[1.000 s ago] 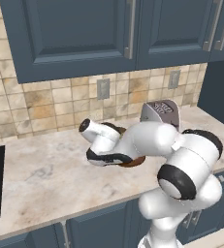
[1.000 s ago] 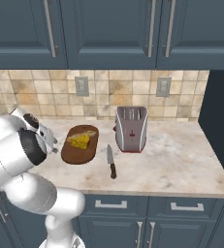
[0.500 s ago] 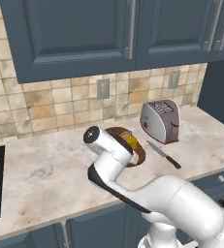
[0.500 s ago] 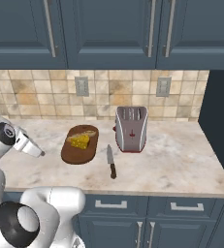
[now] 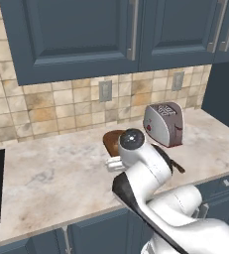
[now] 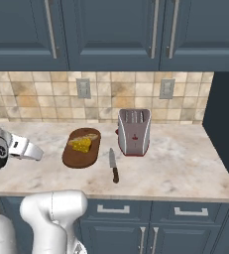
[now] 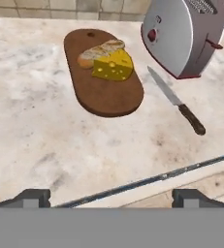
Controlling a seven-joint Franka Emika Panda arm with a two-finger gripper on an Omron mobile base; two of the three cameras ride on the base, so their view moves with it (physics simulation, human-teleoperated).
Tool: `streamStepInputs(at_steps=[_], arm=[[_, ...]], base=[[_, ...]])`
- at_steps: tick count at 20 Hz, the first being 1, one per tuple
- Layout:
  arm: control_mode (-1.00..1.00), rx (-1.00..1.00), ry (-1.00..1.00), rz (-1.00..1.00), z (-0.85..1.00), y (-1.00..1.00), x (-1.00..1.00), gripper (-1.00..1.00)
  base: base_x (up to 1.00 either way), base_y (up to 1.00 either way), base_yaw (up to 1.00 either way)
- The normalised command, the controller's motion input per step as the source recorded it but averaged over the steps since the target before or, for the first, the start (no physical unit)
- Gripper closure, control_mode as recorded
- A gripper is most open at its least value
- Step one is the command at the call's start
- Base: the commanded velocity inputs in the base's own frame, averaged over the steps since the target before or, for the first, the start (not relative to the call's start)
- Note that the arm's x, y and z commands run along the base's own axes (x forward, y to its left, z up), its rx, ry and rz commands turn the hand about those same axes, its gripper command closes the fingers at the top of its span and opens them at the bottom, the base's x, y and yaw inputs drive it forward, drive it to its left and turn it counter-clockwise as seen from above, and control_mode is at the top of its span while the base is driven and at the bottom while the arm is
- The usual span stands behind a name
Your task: Retrieve the sausage and cheese from the fridge and place them on the cutting board on the counter.
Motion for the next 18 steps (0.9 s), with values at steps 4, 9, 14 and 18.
streamStepInputs(at_steps=[4, 9, 14, 18], arm=[[-1.0, -0.06, 0.07, 0.36, 0.39, -0.41, -0.92, -1.0], [-1.0, 0.0, 0.02, 0.19, 0.52, -0.28, -0.74, -1.0], [-1.0, 0.0, 0.04, 0.1, 0.52, -0.28, -0.33, -1.0], [-1.0, -0.02, 0.02, 0.0, -0.07, -0.35, -0.17, -1.0]], base=[[0.0, 0.0, 0.0], [0.0, 0.0, 0.0], [0.0, 0.0, 0.0], [0.0, 0.0, 0.0]])
